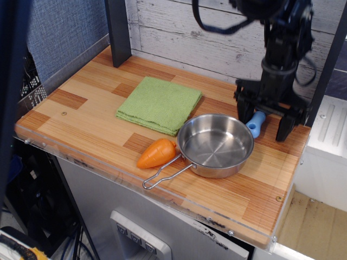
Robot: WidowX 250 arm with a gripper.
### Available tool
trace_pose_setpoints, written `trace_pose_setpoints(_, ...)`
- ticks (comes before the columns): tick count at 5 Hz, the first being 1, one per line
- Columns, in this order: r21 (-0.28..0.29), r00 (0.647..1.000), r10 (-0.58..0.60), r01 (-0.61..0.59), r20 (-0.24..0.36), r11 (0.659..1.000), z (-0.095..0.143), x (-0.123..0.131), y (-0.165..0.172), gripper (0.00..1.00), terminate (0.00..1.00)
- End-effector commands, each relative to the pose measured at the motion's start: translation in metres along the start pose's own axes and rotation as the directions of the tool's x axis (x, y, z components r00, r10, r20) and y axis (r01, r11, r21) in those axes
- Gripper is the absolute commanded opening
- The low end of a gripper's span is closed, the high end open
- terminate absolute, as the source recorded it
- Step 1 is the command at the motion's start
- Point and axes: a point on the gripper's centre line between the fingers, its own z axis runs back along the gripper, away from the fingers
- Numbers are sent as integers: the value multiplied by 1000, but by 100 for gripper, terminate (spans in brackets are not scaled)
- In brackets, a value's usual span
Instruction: Place the spoon at the left of the green piece of cloth.
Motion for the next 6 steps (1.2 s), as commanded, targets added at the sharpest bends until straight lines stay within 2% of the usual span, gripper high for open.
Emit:
trace_pose_setpoints(1,40,1000,-5,5,0,999,-11,0,8,100,0)
trace_pose_setpoints(2,45,1000,-5,5,-5,999,-12,-1,12,0,0)
trace_pose_setpoints(5,-14,999,-45,46,27,999,24,4,16,0,0)
trace_pose_setpoints(6,-148,995,-42,54,85,988,65,8,20,0,0)
